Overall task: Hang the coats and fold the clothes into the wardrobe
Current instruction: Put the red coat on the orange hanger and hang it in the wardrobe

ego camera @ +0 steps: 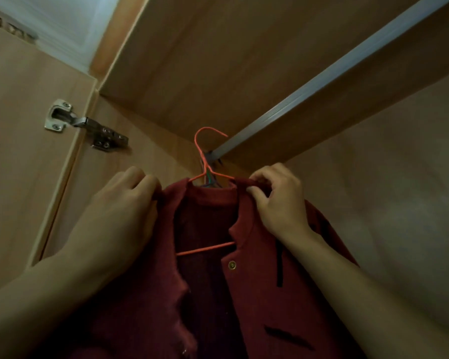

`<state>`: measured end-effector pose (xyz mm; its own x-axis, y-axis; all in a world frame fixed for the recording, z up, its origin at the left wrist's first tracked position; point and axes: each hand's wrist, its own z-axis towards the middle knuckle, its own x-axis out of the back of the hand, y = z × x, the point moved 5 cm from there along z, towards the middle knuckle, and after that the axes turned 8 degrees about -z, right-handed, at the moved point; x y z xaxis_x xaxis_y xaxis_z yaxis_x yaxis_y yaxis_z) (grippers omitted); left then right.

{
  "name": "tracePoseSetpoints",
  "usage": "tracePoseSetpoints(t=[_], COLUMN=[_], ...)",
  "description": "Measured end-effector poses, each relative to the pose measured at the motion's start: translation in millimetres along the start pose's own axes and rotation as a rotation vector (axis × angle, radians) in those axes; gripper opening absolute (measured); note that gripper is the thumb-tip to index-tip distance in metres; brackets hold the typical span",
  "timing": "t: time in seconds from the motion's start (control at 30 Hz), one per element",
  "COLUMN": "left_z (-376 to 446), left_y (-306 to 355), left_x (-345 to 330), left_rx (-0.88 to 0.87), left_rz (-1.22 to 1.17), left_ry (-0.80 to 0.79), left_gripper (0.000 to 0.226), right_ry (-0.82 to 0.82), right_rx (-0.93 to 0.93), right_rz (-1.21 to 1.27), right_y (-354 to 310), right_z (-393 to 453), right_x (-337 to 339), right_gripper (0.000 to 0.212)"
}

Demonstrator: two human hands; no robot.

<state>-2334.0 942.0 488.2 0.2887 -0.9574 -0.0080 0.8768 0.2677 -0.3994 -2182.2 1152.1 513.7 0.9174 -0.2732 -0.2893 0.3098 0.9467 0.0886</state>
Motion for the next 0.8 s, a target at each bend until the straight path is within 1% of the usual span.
tracePoseSetpoints(t=[0.13, 0.23, 0.4, 0.6, 0.73, 0.8], left_z=[28.4, 44.8, 69.5, 75.2, 64.6, 61.4], left_y=[-8.4, -14.3, -13.2, -10.6, -0.7, 0.3], left_x=[-19.0, -31.5, -45.7, -65.7, -86.2, -92.8], left_rx=[0.002, 0.041, 0.022, -0.041, -0.105, -0.118], left_rz=[0.005, 0.028, 0.074, 0.104, 0.134, 0.175], left_ry=[0.004, 0.012, -0.005, -0.011, -0.092, -0.107], left_gripper=[0.007, 0.006, 0.005, 0.004, 0.008, 0.011], right_ry=[0.0, -0.013, -0.015, 0.042, 0.039, 0.053], right_rx=[-0.037, -0.084, -0.226, -0.328, -0.392, -0.424], right_rz=[0.007, 0.016, 0.065, 0.101, 0.143, 0.178], right_y=[19.5, 29.1, 49.2, 70.6, 87.6, 90.2], right_z=[27.2, 44.2, 55.3, 36.3, 6.4, -7.0], right_x=[-30.6, -54.5, -83.2, -90.1, -107.2, -117.5], right_gripper=[0.01, 0.011, 0.012, 0.011, 0.021, 0.024])
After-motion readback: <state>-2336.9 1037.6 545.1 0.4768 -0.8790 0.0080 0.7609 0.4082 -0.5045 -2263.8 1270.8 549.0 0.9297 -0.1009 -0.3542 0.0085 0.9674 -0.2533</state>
